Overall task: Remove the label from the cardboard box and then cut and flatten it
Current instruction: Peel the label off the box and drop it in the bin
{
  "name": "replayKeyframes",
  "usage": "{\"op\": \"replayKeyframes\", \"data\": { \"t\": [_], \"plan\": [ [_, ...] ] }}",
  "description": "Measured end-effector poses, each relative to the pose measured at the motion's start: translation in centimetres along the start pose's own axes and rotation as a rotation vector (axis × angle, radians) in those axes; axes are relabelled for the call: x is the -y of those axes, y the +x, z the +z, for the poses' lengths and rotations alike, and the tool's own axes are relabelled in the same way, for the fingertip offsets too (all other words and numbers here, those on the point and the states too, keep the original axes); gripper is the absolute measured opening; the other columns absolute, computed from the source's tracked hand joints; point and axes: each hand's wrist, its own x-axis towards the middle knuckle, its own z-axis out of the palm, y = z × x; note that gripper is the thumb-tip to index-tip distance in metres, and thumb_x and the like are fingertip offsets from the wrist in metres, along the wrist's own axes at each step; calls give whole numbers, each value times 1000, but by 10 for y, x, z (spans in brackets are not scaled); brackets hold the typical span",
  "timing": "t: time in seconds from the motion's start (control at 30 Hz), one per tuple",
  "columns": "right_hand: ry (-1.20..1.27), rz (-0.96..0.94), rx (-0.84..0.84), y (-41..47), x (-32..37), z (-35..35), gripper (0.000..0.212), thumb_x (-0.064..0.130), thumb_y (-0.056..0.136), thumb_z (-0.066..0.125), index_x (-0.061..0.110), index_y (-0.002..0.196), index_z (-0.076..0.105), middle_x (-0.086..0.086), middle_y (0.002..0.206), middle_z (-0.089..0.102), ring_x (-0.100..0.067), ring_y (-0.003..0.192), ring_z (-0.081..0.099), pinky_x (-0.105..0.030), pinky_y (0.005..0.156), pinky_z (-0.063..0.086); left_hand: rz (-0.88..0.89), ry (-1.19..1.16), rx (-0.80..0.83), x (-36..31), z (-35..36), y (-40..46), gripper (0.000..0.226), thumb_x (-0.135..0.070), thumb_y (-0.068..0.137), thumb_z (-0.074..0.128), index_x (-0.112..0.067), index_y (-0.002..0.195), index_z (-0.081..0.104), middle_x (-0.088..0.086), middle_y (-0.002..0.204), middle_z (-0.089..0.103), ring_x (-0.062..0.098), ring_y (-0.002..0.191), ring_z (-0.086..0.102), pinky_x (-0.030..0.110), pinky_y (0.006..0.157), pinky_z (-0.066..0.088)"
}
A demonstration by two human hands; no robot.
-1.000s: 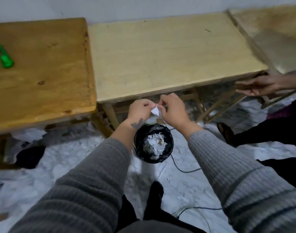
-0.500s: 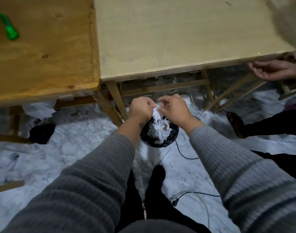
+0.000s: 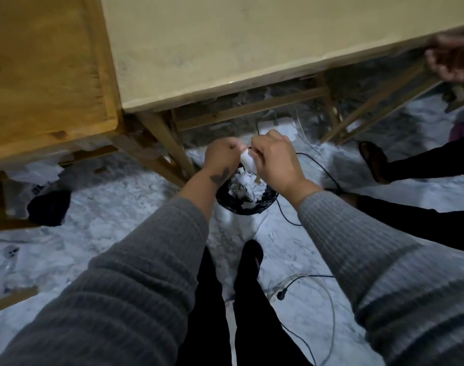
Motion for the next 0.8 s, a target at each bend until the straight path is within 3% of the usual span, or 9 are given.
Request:
{"op": "replayKeyframes", "data": {
  "t": [0.1,0.2,0.27,0.37,0.43,0.53,0.7,0.8],
  "plan": [
    [35,89,-43,0,-10,16,23,6,81,61,10,65,45,-3,63,47,-21,73,42,-34,66,37,-100,-131,-46,7,10,8,14,-16,92,59,-16,85,71,3,93,69,15,89,61,27,82,47],
    [106,160,-84,-7,-21,31,17,1,83,57,3,67,50,-8,65,50,-24,74,44,-33,61,33,-251,-208,-188,18,22,19,17,-13,95,55,-9,95,71,10,104,70,20,91,62,25,77,46],
    [156,249,-122,-12,-32,34,16,3,85,56,4,70,52,-7,69,51,-20,74,42,-31,60,31,-294,-132,-302,31,24,25,22,-12,97,51,-4,104,70,14,109,68,26,98,61,24,76,42],
    [147,321,-65,-13,-54,37,10,7,88,57,8,88,67,-9,84,66,-24,84,51,-35,71,44,-226,32,-233,38,32,29,28,-17,102,44,-4,115,65,11,111,64,26,102,58,23,78,37],
    [137,362,-31,-10,-60,42,23,5,89,55,11,104,71,-13,95,69,-30,95,56,-36,79,47,-138,186,-110,43,44,33,31,-19,102,41,-4,113,66,14,114,62,29,102,58,26,78,38],
    [107,411,3,-13,-67,58,31,0,88,51,14,106,72,-16,101,67,-32,101,54,-36,81,47,6,365,-91,57,55,39,30,-25,100,46,-12,112,70,18,124,55,32,107,55,27,81,38],
    [99,520,33,-17,-96,102,33,3,88,47,19,108,68,-13,98,67,-31,88,62,-38,73,52,139,618,-128,85,70,58,30,-22,101,43,-14,103,72,12,103,67,29,89,62,29,66,38],
    [126,579,12,-14,-112,136,27,-2,85,46,11,103,62,-17,85,67,-34,77,61,-39,66,51,123,683,-88,113,88,80,31,-12,100,39,-11,109,69,13,107,69,28,94,65,32,74,47]
  ]
}}
